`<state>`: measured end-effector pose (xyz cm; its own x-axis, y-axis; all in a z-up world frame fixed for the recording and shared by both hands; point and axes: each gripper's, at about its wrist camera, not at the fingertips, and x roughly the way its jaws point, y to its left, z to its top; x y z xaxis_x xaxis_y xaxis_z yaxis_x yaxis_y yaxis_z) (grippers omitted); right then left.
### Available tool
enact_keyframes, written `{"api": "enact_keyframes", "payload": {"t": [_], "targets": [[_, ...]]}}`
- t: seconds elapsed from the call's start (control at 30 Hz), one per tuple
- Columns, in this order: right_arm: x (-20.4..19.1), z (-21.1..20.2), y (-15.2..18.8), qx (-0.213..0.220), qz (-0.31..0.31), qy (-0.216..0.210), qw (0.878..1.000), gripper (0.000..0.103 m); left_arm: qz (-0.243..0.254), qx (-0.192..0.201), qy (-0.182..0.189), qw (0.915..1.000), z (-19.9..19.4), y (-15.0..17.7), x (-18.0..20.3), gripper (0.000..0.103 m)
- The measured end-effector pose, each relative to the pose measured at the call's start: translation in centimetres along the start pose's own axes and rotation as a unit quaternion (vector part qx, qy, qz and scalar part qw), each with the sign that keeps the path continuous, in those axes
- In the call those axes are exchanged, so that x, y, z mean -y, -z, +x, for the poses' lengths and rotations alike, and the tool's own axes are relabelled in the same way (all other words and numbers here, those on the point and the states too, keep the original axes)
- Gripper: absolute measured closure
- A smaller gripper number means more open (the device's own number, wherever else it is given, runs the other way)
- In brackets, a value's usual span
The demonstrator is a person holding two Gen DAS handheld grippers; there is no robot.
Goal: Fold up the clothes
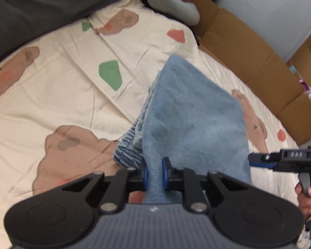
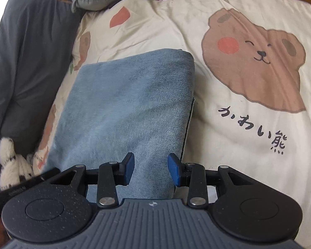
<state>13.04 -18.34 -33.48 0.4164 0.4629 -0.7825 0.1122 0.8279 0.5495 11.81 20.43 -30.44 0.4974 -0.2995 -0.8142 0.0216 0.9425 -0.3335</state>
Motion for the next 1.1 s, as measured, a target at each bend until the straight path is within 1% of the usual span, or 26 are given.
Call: {"api": "enact_keyframes", "payload": {"t": [0.03,0.07,0.13,0.2,0.27,0.33,0.4,0.43,0.47,0.6,0.7,0.8,0.9,1.0,1.03,1.07,1.1], "targets": [[0.2,0.1,0.0,0.004,0.006,-0.006,1.000,0.060,0.004,0.000,0.001,1.0000,0.0,0.0,0.0,0.083],[0.4,0.2,0.0,0.008,0.011,-0.011,1.000,0.060,0.008,0.002,-0.001,1.0000,-0.3,-0.1,0.1,0.077],[0.8,0.3,0.0,0.014,0.018,-0.017,1.000,0.060,0.016,0.007,-0.007,0.9998,-0.7,-0.4,0.2,0.072],[1.0,0.2,-0.1,0.022,0.023,-0.021,0.999,0.060,0.017,0.013,-0.004,0.9998,-1.1,-0.8,0.1,0.066],[1.2,0.1,-0.2,0.029,0.024,-0.019,0.999,0.060,0.021,0.020,0.002,0.9996,-1.0,-1.3,0.2,0.052],[1.3,0.0,-0.3,0.035,0.025,-0.016,0.999,0.059,0.028,0.024,0.005,0.9993,-0.6,-1.8,0.3,0.050],[1.7,0.1,-0.1,0.039,0.029,-0.012,0.999,0.048,0.030,0.024,0.008,0.9992,0.1,-2.3,0.2,0.050],[1.9,0.2,0.0,0.040,0.032,-0.011,0.999,0.039,0.026,0.024,0.012,0.9993,0.6,-2.5,0.1,0.049],[2.2,0.3,0.2,0.041,0.035,-0.010,0.998,0.037,0.022,0.024,0.016,0.9993,1.0,-2.7,-0.1,0.049],[3.2,1.6,1.0,0.017,0.049,-0.026,0.998,0.037,0.001,0.032,0.034,0.9989,2.4,-3.4,-0.9,0.049],[3.4,2.3,1.3,0.008,0.057,-0.041,0.997,0.037,-0.027,0.041,0.051,0.9975,2.8,-3.7,-1.9,0.050],[3.7,3.0,1.7,-0.002,0.066,-0.056,0.996,0.037,-0.046,0.043,0.064,0.9959,3.4,-3.9,-3.0,0.050],[3.7,3.5,1.6,-0.005,0.077,-0.064,0.995,0.037,-0.040,0.036,0.079,0.9955,3.7,-3.8,-3.7,0.049],[3.4,4.0,1.2,-0.005,0.082,-0.065,0.995,0.037,-0.020,0.028,0.090,0.9953,3.9,-3.7,-3.9,0.049],[3.3,4.1,1.0,-0.005,0.084,-0.065,0.994,0.037,-0.019,0.022,0.094,0.9951,4.1,-3.7,-4.1,0.046],[3.2,4.3,0.9,-0.006,0.086,-0.065,0.994,0.037,-0.020,0.019,0.095,0.9951,4.4,-3.7,-4.3,0.041],[3.2,4.5,0.9,-0.007,0.088,-0.065,0.994,0.037,-0.022,0.016,0.094,0.9952,4.7,-3.7,-4.5,0.037]]}}
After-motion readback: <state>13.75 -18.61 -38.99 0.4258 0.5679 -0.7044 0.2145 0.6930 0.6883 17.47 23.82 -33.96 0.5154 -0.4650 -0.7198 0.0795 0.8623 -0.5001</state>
